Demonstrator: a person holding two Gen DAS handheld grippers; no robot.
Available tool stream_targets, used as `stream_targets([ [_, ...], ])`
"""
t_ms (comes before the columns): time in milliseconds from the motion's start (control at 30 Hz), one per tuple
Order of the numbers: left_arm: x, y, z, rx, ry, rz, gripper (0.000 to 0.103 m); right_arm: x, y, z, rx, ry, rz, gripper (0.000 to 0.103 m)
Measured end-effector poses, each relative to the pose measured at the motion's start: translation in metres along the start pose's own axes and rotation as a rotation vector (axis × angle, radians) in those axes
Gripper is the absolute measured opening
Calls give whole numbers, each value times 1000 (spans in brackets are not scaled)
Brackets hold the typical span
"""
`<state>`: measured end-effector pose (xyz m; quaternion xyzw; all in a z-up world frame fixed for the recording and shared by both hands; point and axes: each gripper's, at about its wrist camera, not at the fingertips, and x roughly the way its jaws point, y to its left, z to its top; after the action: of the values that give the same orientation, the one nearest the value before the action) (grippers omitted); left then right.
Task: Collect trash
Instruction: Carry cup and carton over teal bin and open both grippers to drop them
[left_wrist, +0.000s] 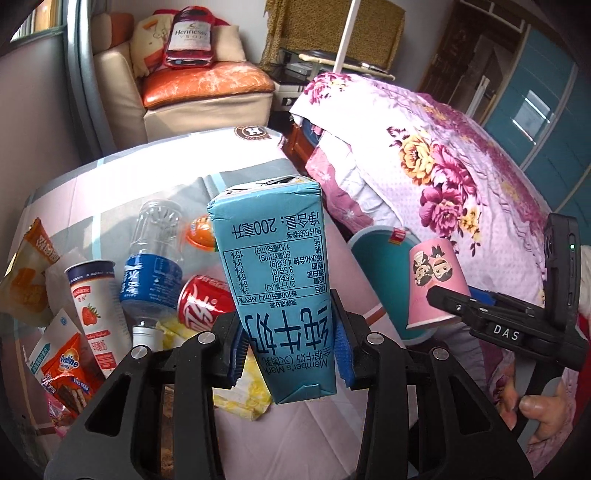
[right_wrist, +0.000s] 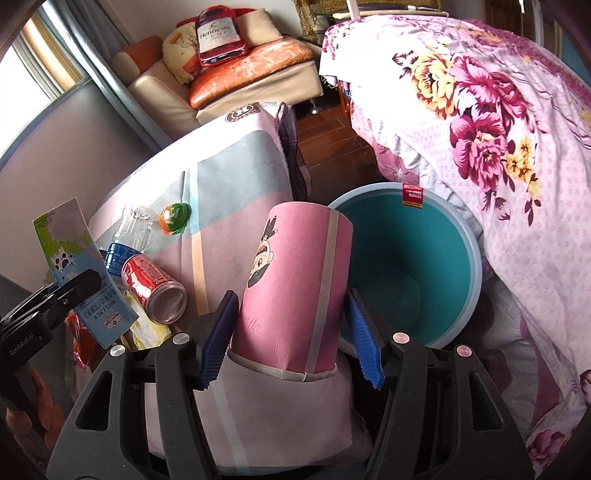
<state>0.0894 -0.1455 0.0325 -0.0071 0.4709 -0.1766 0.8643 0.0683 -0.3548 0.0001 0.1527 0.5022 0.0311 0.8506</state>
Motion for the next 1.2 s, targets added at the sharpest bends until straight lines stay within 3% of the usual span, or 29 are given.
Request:
stream_targets([
  [233,69,-80,19,122,78,-124,40,-18,-70,14,87,-40,-109,57],
  [433,124,-123,21,173,159,-159,40,-5,-108,16,150,-12,-144,57],
  [633,153,-131,13,183,214,-134,44,11,-118,17,154,24,-148,57],
  [767,155,-128,10,184,213,-123,56,18,-119,17,148,42,-142,57],
  [933,154,-118,10,160,221,-106,59,29,-115,16,138,67,-134,57],
  [1100,144,-109,11,140,195,-88,79,37,-110,15,130,99,-123,62],
  [1200,136,-106,12,133,181,-91,84,38,-109,14,138,113,-119,65],
])
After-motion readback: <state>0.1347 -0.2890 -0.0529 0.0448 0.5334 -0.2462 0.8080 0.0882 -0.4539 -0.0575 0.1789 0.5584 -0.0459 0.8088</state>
